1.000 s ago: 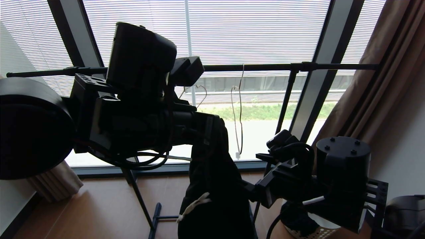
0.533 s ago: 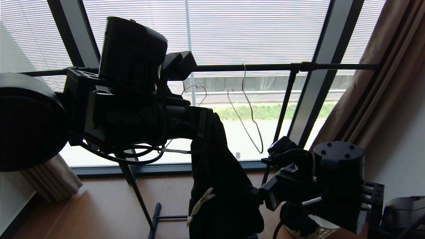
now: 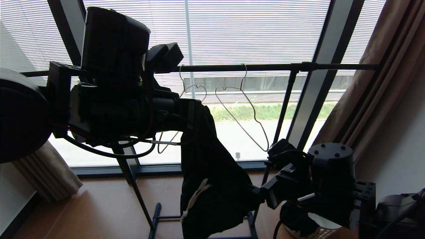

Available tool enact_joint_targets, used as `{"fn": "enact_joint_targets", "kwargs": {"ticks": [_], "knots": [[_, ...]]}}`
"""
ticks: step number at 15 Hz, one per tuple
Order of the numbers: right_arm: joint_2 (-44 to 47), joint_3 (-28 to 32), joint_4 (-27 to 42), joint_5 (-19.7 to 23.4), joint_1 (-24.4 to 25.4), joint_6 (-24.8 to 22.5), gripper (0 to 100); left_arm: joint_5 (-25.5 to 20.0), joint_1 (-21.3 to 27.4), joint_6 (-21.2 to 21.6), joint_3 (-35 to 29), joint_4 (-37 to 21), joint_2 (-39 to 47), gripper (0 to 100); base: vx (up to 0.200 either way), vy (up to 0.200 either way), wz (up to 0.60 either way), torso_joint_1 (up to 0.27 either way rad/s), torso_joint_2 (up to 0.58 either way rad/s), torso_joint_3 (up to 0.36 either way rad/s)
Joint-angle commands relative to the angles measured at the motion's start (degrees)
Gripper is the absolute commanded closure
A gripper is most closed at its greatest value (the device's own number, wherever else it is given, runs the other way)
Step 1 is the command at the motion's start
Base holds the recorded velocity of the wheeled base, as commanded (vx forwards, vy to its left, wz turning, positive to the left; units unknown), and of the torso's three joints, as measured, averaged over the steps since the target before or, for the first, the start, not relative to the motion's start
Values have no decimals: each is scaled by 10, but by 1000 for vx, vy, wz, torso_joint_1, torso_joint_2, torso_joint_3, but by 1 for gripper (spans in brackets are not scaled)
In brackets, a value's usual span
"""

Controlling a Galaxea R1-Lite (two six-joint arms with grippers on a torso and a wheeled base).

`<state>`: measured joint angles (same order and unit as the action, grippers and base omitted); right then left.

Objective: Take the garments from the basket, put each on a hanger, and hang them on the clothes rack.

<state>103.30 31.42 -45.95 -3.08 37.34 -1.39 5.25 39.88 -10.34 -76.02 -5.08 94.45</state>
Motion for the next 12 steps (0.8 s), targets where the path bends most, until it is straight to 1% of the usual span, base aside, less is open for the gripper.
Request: {"fn": "enact_joint_targets", "kwargs": {"ticks": [1, 11, 12], "knots": [[2, 0, 0, 0, -6, 0, 0, 0, -4, 0, 3, 0, -8, 100, 0, 0, 0, 0, 0, 0], [29, 4, -4, 0, -25, 1, 0, -2, -3, 0, 3, 0, -11, 100, 0, 0, 0, 0, 0, 0], [27, 7, -5, 1, -29, 1, 100, -2, -4, 0, 4, 0, -11, 100, 0, 0, 0, 0, 0, 0]]}}
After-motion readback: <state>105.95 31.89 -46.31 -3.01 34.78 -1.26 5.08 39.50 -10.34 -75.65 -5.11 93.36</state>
